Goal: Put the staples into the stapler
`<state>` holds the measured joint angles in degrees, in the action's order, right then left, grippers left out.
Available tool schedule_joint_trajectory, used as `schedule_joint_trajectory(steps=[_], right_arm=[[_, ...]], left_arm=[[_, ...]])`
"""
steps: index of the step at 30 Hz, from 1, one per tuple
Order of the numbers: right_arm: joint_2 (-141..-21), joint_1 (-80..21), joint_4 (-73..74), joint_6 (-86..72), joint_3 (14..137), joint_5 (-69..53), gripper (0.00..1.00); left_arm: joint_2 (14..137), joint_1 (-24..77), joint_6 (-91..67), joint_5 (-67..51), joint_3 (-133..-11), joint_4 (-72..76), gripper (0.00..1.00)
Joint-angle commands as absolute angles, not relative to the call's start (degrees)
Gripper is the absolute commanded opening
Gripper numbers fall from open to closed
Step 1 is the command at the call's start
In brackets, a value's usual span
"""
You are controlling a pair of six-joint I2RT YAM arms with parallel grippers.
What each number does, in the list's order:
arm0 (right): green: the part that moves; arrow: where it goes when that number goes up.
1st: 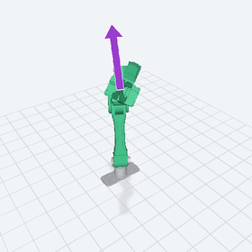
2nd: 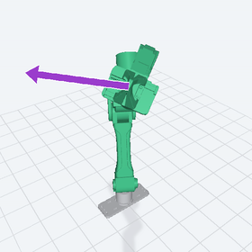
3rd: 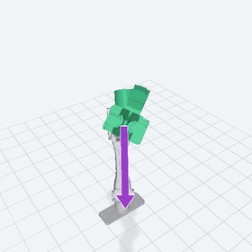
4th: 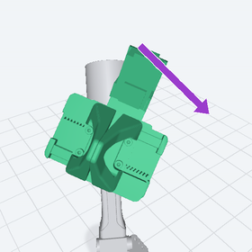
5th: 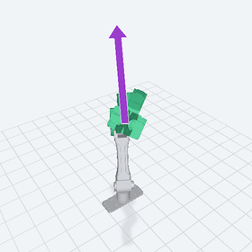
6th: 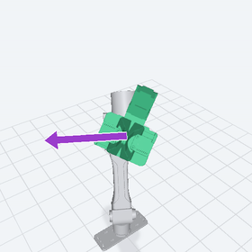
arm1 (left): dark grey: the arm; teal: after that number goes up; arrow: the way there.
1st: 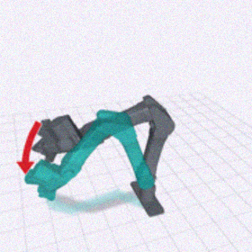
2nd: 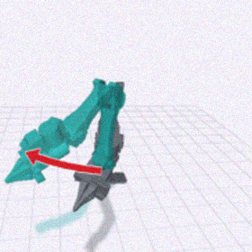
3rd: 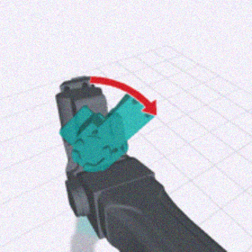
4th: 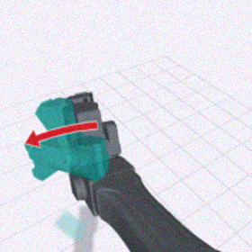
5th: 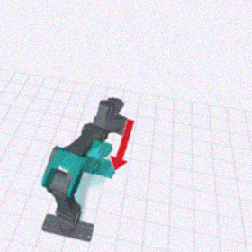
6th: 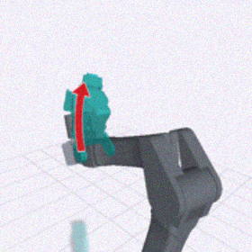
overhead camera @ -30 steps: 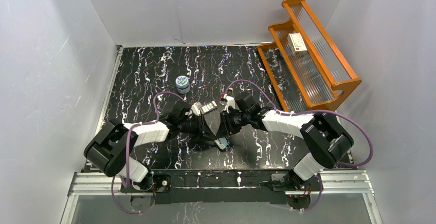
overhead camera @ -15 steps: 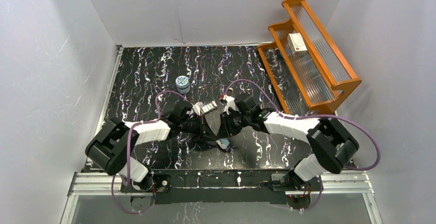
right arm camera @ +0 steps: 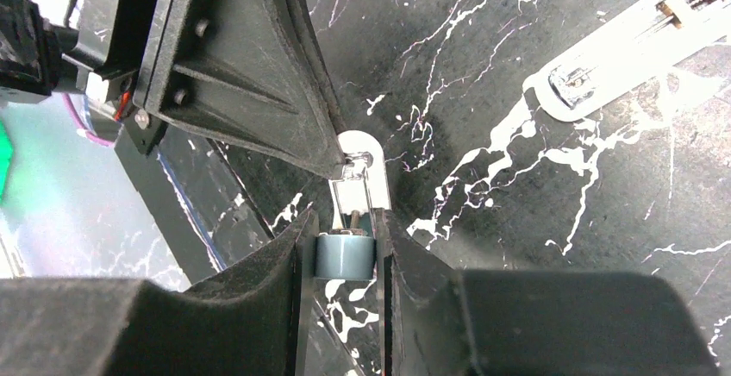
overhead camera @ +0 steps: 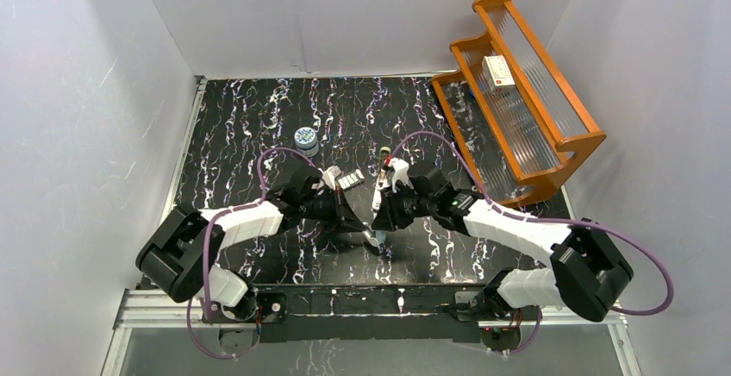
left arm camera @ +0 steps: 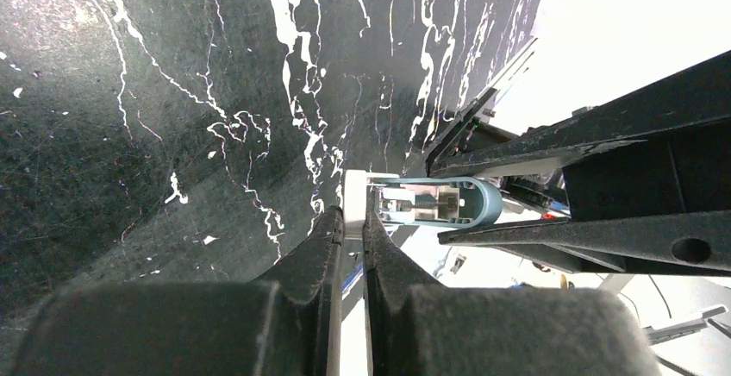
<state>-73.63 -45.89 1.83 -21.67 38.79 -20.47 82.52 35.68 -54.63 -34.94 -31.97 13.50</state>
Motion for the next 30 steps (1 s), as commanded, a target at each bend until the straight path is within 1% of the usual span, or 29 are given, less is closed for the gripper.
schedule_joint_trajectory(steps=[1, 5, 7, 10, 18, 22, 24, 30], right_arm=[[-69.3, -45.7, 1.7, -25.7, 34.0, -16.6, 0.30], [-65.1, -45.7, -4.7, -33.4, 27.8, -16.4, 0.32], [-62.8, -45.7, -6.1, -36.3, 25.6, -15.4, 0.33], [-59.8, -45.7, -7.9, -39.2, 22.9, -14.6, 0.38], [-60.5, -45.7, -8.5, -41.5, 20.4, -14.7, 0.40], [-61.5, -45.7, -9.7, -42.7, 20.5, -15.0, 0.44], [-61.7, -45.7, -10.5, -44.3, 20.8, -15.0, 0.48], [-59.0, -45.7, -13.3, -52.7, 20.2, -12.6, 0.69]], left_arm=[[78.9, 34.3, -55.6, -31.9, -33.4, 11.7, 0.00], [79.0, 34.3, -59.2, -33.3, -34.3, 15.5, 0.00], [78.8, 34.3, -58.9, -32.9, -35.1, 15.1, 0.00], [79.3, 34.3, -57.2, -32.3, -36.1, 13.6, 0.00], [80.1, 34.3, -57.6, -31.8, -35.4, 16.4, 0.00], [80.1, 34.3, -57.2, -31.1, -35.4, 17.8, 0.00], [80.0, 34.3, -56.4, -30.3, -35.3, 18.1, 0.00], [79.2, 34.3, -53.5, -28.3, -35.2, 18.1, 0.00]])
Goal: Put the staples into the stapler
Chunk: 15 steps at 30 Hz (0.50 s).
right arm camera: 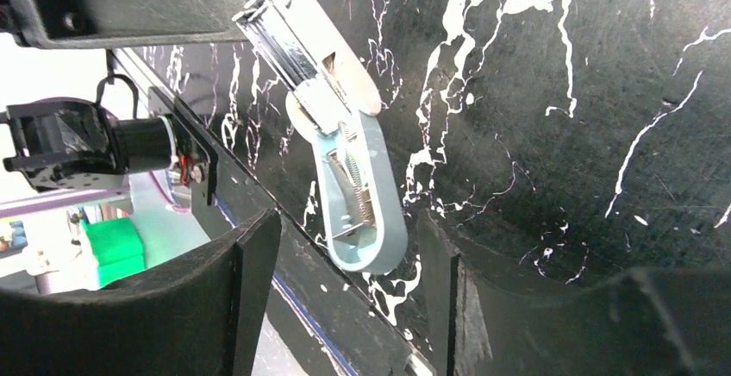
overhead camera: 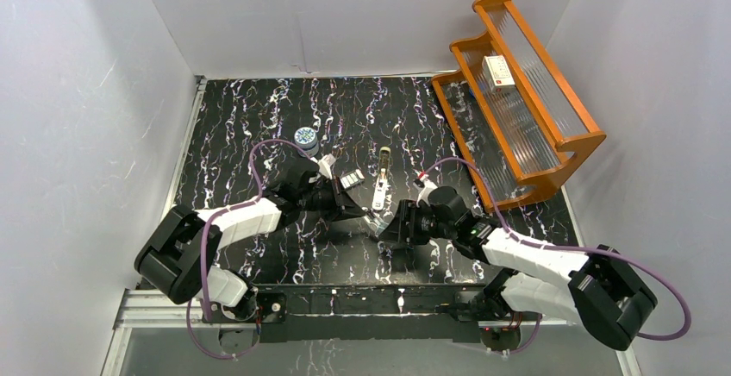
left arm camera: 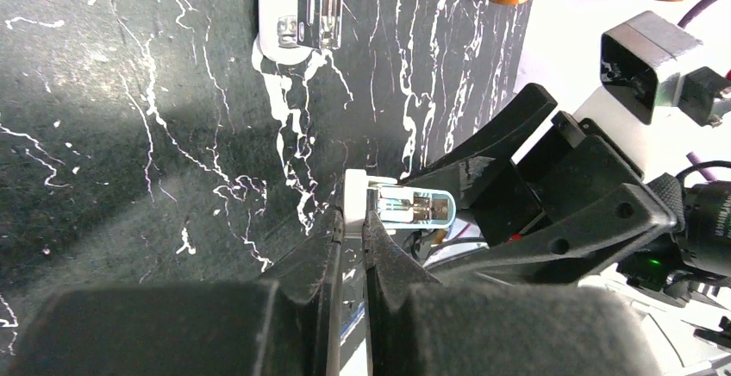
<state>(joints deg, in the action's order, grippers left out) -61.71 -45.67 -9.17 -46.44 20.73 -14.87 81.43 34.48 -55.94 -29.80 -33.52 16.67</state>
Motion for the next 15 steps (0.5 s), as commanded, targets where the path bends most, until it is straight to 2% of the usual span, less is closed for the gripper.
schedule_joint_trajectory(steps=[1, 5, 8, 11, 15], right_arm=[[-57.5, -45.7, -13.6, -54.3, 19.9, -11.3, 0.72], [-53.0, -45.7, -16.0, -61.6, 17.6, -6.8, 0.82], [-51.0, -45.7, -18.0, -67.1, 16.1, -3.9, 0.84], [-51.3, -45.7, -17.0, -71.7, 17.2, -1.9, 0.83], [-53.2, -45.8, -13.6, -76.2, 20.0, -0.4, 0.74]], left_arm=[[78.7, 34.3, -53.1, -28.0, -35.2, 18.1, 0.00], [77.5, 34.3, -52.9, -26.5, -34.7, 19.0, 0.00], [76.7, 34.3, -52.9, -25.2, -34.4, 19.5, 0.00], [76.3, 34.3, -53.1, -24.2, -34.1, 20.0, 0.00], [75.6, 34.3, -53.7, -23.5, -34.2, 20.2, 0.00]])
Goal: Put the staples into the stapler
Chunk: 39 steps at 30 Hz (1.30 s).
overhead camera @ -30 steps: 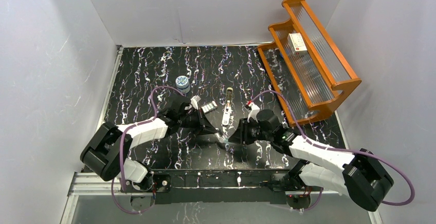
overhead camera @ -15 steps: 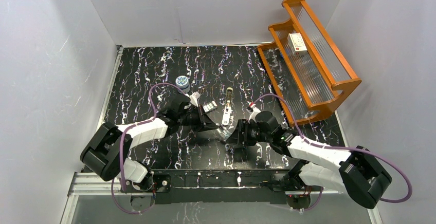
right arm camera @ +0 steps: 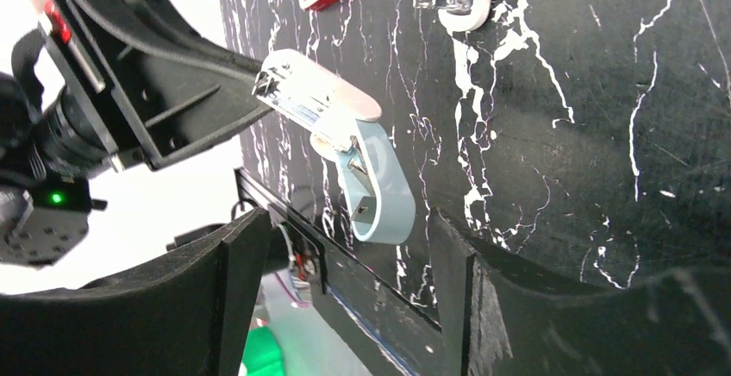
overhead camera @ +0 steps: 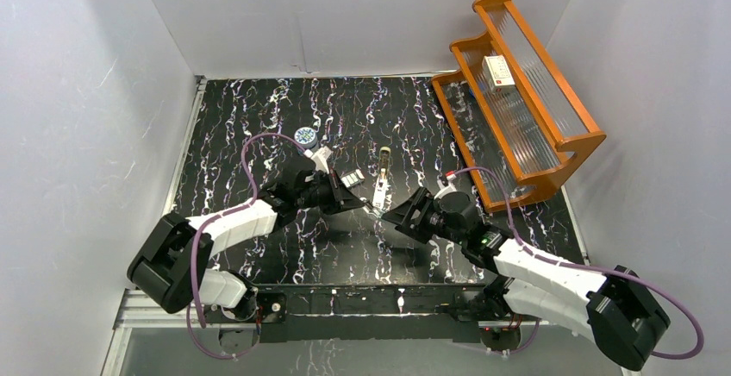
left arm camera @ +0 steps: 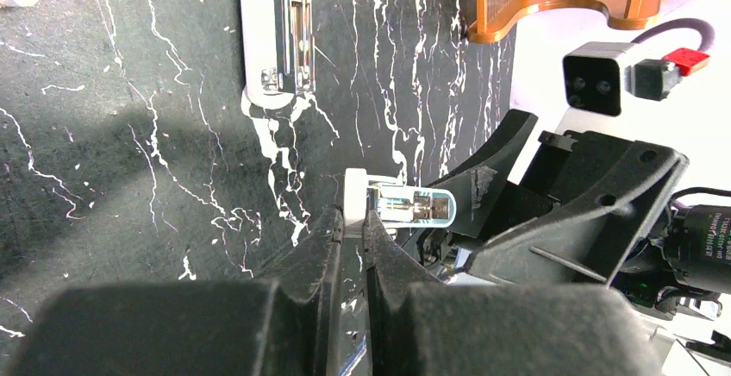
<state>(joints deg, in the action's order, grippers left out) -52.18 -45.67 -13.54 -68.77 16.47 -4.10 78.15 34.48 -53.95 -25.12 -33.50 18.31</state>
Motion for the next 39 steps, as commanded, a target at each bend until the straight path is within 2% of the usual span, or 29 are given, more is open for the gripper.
schedule_joint_trajectory(steps=[1, 8, 18, 21, 24, 32, 39], right_arm=[[-53.6, -45.7, -14.0, -77.3, 20.1, -0.4, 0.72], [-54.2, -45.7, -19.3, -82.5, 18.5, 4.1, 0.62], [-54.6, -45.7, -20.3, -83.9, 18.3, 5.1, 0.32], [-54.5, -45.7, -18.2, -82.9, 19.1, 5.0, 0.27], [-54.1, -45.7, -16.0, -81.1, 20.1, 4.6, 0.25], [-52.0, -44.4, -1.6, -71.9, 24.9, 4.1, 0.23], [-55.2, -40.7, 13.0, -55.5, 34.0, 2.2, 0.24]], left_arm=[[75.3, 34.3, -53.8, -23.3, -34.2, 20.2, 0.00], [73.3, 34.3, -55.7, -23.0, -33.3, 20.9, 0.00], [72.1, 34.3, -58.3, -24.7, -31.1, 23.6, 0.00], [71.6, 34.3, -58.2, -24.7, -30.6, 23.3, 0.00], [71.4, 34.3, -57.8, -24.1, -30.6, 21.6, 0.04], [68.3, 34.2, -57.3, -21.6, -29.4, 18.1, 0.32], [61.9, 34.0, -57.2, -18.7, -26.0, 16.2, 0.40]])
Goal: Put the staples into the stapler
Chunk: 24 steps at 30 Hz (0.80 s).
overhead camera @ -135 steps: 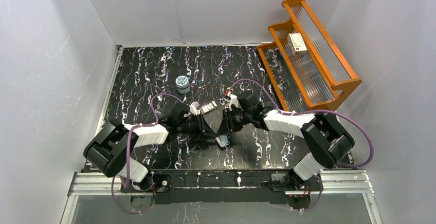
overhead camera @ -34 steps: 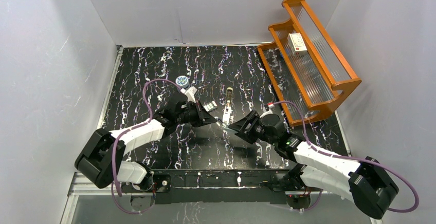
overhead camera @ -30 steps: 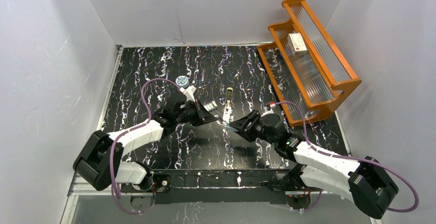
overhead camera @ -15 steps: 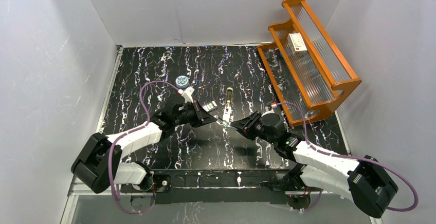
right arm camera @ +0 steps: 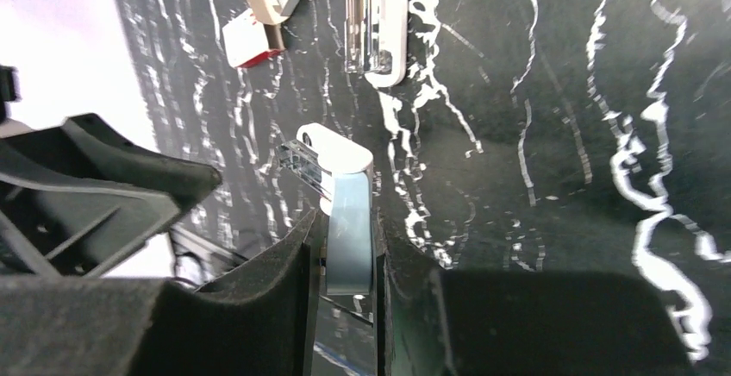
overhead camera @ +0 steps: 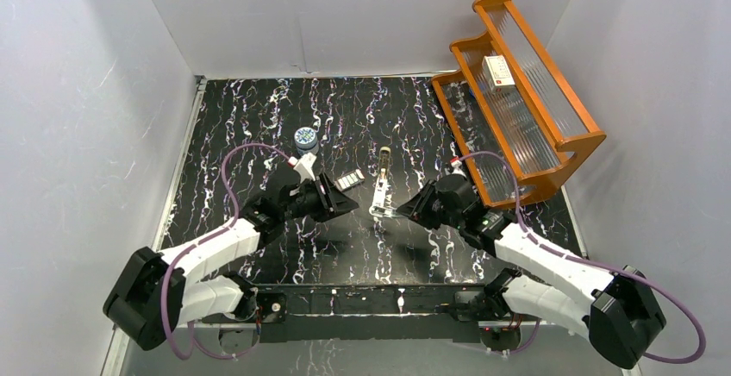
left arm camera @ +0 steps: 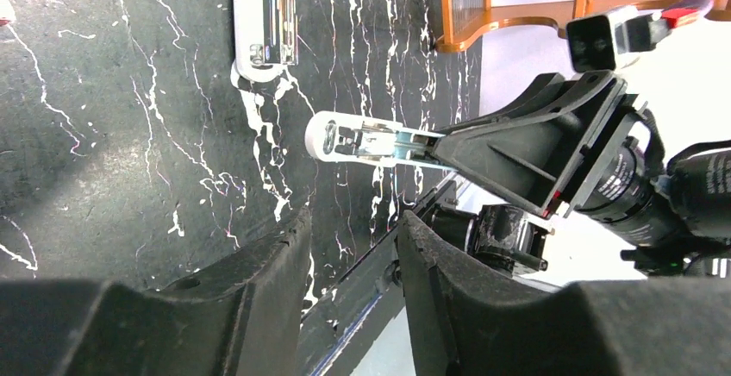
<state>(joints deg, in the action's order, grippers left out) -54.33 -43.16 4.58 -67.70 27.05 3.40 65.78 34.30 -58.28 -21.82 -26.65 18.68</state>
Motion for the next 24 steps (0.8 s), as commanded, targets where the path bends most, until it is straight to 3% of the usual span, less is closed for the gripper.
schedule_joint_trajectory(steps=[1, 6, 13, 24], right_arm=[[-55.8, -39.4, 14.6, -52.5, 35.3, 0.8, 0.24], [-61.9, -31.6, 21.9, -34.2, 42.8, -13.5, 0.28], [-74.9, -30.1, 33.3, -13.9, 54.5, -25.0, 0.31], [-86.6, -29.8, 40.1, 8.4, 66.1, -33.3, 0.31]], left_arm=[[61.1, 33.9, -56.7, -17.9, -26.1, 15.2, 0.42], [58.6, 33.7, -53.1, -15.6, -27.6, 9.9, 0.46], [57.1, 33.4, -48.1, -11.0, -32.0, 2.7, 0.53], [53.4, 33.2, -45.1, -7.0, -34.3, -4.0, 0.61]])
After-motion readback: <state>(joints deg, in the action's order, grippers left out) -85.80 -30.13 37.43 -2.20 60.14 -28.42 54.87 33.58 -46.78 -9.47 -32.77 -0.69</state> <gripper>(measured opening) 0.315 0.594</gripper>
